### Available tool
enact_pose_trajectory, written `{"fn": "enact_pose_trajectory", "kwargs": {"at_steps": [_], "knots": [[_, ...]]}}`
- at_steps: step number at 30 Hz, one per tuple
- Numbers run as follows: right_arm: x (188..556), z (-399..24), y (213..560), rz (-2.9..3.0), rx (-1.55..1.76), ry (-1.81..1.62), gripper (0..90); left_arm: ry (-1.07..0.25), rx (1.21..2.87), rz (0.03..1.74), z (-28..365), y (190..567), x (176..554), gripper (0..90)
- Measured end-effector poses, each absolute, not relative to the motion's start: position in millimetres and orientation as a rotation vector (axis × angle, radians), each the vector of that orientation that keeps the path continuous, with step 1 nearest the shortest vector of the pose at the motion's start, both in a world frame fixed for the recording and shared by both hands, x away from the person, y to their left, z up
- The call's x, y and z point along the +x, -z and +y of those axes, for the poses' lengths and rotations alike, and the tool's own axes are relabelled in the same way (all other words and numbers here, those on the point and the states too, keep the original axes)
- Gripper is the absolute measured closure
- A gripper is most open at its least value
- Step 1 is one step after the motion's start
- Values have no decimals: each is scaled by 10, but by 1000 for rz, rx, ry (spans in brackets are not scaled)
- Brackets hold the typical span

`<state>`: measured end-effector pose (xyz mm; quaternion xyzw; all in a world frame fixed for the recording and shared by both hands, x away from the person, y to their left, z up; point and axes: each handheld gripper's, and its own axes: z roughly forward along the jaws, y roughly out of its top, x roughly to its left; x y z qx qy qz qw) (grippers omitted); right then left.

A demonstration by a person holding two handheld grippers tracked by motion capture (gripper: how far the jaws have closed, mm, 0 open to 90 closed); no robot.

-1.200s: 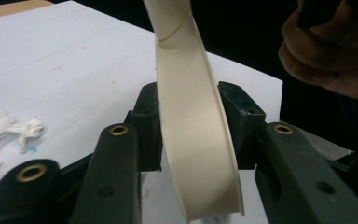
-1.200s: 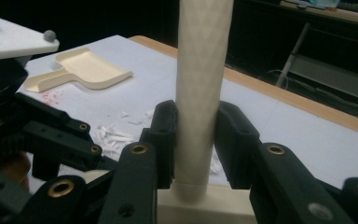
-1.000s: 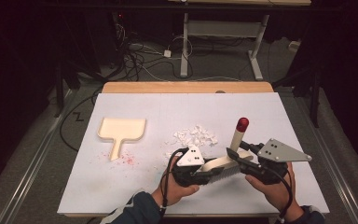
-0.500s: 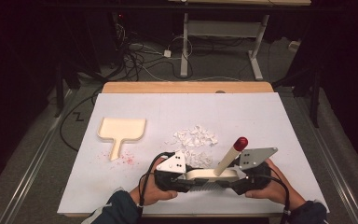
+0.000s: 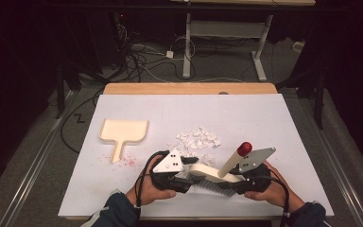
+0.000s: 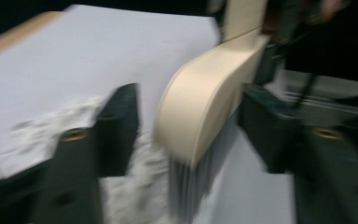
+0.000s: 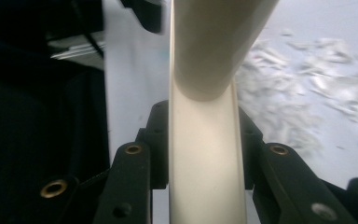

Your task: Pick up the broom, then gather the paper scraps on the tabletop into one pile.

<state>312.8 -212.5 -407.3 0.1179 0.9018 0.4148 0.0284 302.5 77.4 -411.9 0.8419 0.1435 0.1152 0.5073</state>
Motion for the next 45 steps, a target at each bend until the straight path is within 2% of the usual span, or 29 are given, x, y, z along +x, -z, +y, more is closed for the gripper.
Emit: {"fn": "enact_pose_trajectory", "kwargs": {"at_steps": [2, 3, 10, 12, 25, 33, 36, 42, 45], "knots": [[3148, -2163, 4029, 2747, 399, -1269, 680, -399, 2037, 390, 865, 4114, 3005, 263], [3161, -2186, 3998, 2720, 437, -1259, 680, -427, 2038, 401, 899, 4114, 3000, 234], [3253, -2353, 3891, 2609, 582, -1229, 680, -654, 2073, 495, 1269, 4206, 2916, 185], [3290, -2410, 3874, 2588, 617, -1249, 680, -673, 2077, 532, 1399, 4248, 2889, 161], [3388, -2635, 3747, 2428, 817, -1154, 680, -745, 2103, 781, 2097, 4634, 2660, 161], [3542, -2658, 3737, 2359, 833, -1023, 680, -783, 2133, 837, 2207, 4757, 2541, 153], [3742, -2640, 3788, 2318, 848, -916, 680, -780, 2106, 882, 2259, 4734, 2547, 153], [4068, -2517, 3869, 2264, 861, -796, 681, -768, 2135, 873, 2228, 4772, 2545, 153], [4284, -2327, 3967, 2255, 846, -691, 681, -761, 2164, 844, 2192, 4802, 2567, 153]]}}
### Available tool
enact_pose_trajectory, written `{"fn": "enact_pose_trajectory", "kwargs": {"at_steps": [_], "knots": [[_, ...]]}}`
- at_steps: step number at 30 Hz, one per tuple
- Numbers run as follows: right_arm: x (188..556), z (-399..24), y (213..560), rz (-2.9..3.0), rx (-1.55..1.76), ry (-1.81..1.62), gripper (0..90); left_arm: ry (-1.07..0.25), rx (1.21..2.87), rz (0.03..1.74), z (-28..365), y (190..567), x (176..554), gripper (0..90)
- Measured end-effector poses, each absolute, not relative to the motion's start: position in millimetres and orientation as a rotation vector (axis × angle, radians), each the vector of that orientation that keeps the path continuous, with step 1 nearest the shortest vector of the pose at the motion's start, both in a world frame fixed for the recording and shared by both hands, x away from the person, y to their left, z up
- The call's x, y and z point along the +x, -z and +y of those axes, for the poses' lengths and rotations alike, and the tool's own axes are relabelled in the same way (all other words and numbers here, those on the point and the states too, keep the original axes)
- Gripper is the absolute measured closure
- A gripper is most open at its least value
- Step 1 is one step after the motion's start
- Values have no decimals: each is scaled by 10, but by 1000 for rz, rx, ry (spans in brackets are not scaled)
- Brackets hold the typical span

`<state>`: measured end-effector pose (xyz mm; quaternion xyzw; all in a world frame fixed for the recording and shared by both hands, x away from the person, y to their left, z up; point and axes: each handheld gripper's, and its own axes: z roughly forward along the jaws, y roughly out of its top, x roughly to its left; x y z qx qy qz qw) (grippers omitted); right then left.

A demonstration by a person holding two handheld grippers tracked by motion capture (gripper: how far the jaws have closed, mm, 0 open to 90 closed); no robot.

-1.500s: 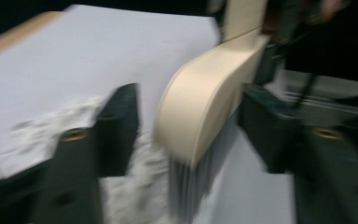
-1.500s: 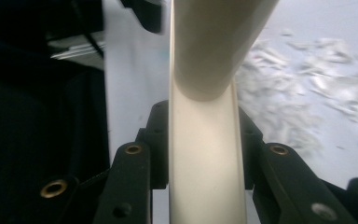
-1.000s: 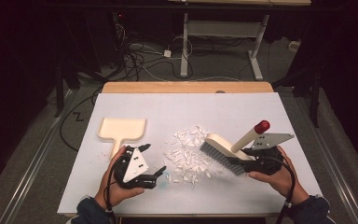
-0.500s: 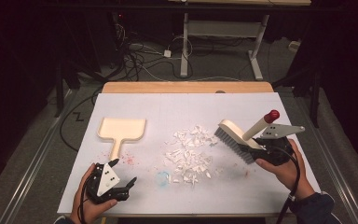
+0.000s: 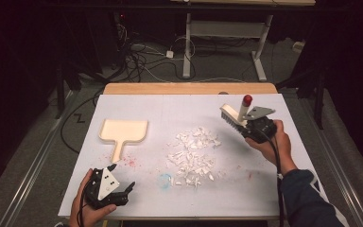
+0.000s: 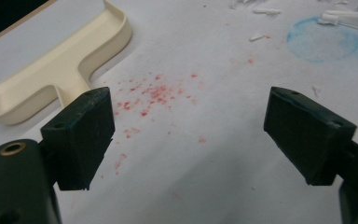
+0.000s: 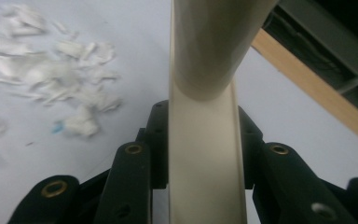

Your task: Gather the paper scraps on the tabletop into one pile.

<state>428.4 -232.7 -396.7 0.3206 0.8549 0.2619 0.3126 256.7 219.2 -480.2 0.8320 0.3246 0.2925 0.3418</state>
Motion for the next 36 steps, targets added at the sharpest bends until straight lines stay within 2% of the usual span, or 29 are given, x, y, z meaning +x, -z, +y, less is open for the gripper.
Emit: {"fn": "enact_pose_trajectory", "kwargs": {"at_steps": [4, 8, 13, 18, 29, 36], "knots": [[4460, -2077, 4135, 2243, 793, -559, 680, -766, 2207, 821, 2149, 4831, 2576, 153], [4551, -1883, 4288, 2289, 783, -572, 681, -756, 2203, 809, 2157, 4835, 2572, 153], [4498, -1660, 4344, 2324, 722, -605, 681, -742, 2181, 806, 2153, 4815, 2557, 153], [4277, -1412, 4397, 2389, 584, -656, 680, -730, 2186, 797, 2141, 4810, 2555, 153], [3724, -1495, 4297, 2513, 334, -732, 680, -731, 2174, 805, 2128, 4791, 2544, 152], [3693, -1579, 4071, 2460, 380, -804, 680, -725, 2171, 821, 2100, 4791, 2558, 152]]}}
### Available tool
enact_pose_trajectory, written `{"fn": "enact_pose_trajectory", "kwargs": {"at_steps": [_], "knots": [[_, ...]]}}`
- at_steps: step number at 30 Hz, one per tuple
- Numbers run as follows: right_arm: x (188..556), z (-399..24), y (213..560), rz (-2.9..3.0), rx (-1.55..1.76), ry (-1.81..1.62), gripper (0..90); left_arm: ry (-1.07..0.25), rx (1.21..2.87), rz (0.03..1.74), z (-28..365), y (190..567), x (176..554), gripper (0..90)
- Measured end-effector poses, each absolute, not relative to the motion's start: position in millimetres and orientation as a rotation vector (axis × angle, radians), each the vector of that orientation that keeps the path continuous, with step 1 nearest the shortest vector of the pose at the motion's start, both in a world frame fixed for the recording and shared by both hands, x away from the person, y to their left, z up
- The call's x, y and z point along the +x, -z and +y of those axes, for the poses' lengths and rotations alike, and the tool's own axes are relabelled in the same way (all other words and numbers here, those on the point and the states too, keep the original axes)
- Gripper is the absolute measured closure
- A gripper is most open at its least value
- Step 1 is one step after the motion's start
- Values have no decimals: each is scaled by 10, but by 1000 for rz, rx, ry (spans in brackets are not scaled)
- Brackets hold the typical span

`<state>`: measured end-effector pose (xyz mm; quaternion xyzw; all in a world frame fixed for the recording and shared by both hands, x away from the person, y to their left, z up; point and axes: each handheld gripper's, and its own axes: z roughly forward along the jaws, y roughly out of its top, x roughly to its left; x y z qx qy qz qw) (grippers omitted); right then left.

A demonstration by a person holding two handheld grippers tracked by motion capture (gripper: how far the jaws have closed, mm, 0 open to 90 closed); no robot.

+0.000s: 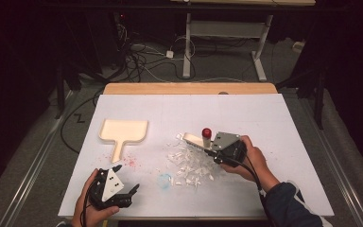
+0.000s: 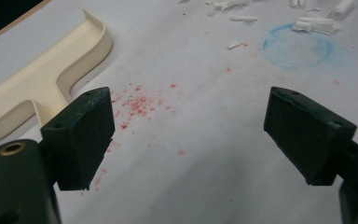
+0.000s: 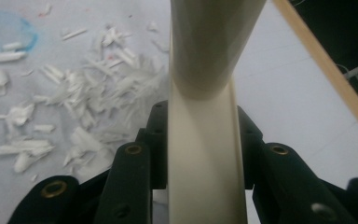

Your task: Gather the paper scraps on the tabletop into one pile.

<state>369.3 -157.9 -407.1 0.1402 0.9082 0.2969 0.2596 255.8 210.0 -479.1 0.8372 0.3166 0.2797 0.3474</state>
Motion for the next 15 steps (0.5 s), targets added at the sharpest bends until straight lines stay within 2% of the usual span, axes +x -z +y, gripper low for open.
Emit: {"fn": "enact_pose_trajectory", "kwargs": {"at_steps": [6, 15], "knots": [[3900, -1538, 3993, 2421, 426, -788, 680, -715, 2182, 811, 2086, 4803, 2565, 152], [4413, -1191, 4225, 2351, 438, -684, 680, -716, 2185, 808, 2114, 4813, 2589, 152]]}}
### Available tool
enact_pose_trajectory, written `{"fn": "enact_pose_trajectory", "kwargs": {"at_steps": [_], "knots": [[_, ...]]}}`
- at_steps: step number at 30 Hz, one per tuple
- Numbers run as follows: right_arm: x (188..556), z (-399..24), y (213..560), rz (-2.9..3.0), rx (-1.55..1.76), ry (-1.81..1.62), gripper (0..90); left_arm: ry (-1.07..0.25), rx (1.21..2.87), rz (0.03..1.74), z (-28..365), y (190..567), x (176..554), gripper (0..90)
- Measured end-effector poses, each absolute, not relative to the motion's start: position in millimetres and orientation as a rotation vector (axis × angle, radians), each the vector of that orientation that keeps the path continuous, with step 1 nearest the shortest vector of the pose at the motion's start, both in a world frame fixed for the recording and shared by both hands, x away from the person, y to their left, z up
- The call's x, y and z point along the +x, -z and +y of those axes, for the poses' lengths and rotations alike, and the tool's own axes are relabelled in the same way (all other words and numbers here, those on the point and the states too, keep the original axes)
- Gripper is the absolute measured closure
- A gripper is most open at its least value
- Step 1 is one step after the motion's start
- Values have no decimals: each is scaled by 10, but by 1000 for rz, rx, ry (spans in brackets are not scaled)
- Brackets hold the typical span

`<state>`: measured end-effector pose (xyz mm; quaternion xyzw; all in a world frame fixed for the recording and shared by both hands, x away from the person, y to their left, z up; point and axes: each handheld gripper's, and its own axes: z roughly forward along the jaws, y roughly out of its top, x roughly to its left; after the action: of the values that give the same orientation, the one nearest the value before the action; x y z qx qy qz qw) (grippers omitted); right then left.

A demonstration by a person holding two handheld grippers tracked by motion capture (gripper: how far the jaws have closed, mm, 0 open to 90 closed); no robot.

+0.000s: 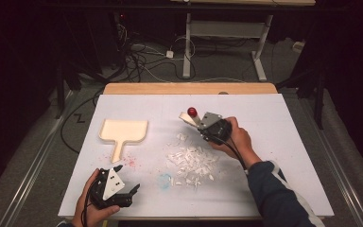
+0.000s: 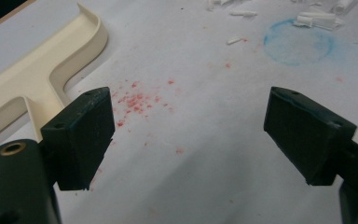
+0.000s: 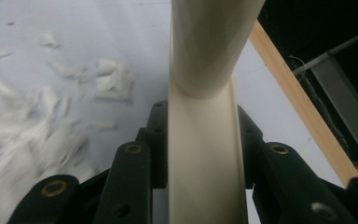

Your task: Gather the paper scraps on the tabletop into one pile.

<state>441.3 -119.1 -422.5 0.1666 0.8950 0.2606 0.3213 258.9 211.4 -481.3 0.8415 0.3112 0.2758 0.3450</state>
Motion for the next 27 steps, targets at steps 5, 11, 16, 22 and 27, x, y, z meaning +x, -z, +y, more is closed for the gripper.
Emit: {"fn": "enact_pose_trajectory", "kwargs": {"at_steps": [5, 11, 16, 22, 27], "knots": [[4504, -945, 4392, 2409, 340, -713, 680, -708, 2187, 807, 2124, 4820, 2583, 152], [4330, -828, 4430, 2516, 135, -807, 679, -686, 2199, 801, 2135, 4832, 2576, 152], [4162, -921, 4376, 2613, -21, -878, 676, -681, 2202, 794, 2123, 4827, 2570, 152], [4018, -1125, 4250, 2665, -76, -951, 680, -662, 2184, 789, 2127, 4818, 2576, 153], [3892, -1292, 4113, 2582, -14, -995, 679, -625, 2178, 810, 2128, 4825, 2578, 152]]}}
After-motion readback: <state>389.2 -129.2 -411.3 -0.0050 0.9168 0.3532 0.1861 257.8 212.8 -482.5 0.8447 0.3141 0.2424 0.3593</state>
